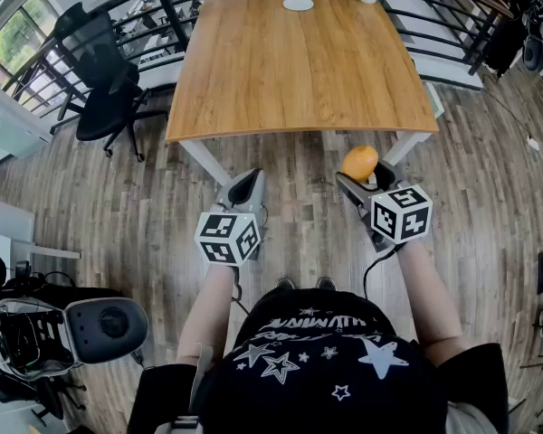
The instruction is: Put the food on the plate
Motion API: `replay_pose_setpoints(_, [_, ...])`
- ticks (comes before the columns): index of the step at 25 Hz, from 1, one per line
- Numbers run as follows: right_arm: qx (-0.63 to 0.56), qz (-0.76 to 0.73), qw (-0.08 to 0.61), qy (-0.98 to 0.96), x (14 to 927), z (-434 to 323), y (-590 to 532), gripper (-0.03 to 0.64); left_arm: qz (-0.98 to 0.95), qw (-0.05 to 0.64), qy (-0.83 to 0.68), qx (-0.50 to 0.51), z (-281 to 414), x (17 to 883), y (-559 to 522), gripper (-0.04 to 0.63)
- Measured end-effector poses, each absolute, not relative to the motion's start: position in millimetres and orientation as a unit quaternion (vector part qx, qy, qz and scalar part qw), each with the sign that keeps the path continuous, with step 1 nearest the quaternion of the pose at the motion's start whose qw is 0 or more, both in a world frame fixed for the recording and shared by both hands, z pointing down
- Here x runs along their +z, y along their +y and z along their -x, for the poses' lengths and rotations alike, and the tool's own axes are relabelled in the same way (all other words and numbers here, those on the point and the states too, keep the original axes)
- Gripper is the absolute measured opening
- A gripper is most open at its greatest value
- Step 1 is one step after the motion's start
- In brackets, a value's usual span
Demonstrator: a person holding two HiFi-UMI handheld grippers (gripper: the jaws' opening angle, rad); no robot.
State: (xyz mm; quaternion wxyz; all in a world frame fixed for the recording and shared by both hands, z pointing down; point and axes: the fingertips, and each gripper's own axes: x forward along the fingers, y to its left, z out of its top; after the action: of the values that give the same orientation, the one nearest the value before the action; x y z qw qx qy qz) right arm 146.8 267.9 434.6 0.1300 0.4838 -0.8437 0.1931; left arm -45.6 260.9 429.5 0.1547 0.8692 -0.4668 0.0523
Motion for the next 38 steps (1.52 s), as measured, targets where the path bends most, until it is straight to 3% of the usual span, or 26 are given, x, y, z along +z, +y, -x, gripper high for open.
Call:
replay_pose_setpoints(18, [0.211, -0.478, 0.142, -0.841, 451, -108, 275, 0.356, -0.87, 0.171, -0.46, 0.053, 79, 446, 275, 0.002])
replay_pose_setpoints(31, [0.288, -0.476, 0.124, -0.822, 480, -71, 285, 0.359, -0.871, 0.201, -0.445, 0.053, 122, 476, 274, 0.002])
replay_pose_setpoints(38, [0.295, -0.467, 0.121, -0.825, 479, -78, 247, 0.359, -0.865, 0.216, -0.447, 0.073, 118, 483, 250, 0.002])
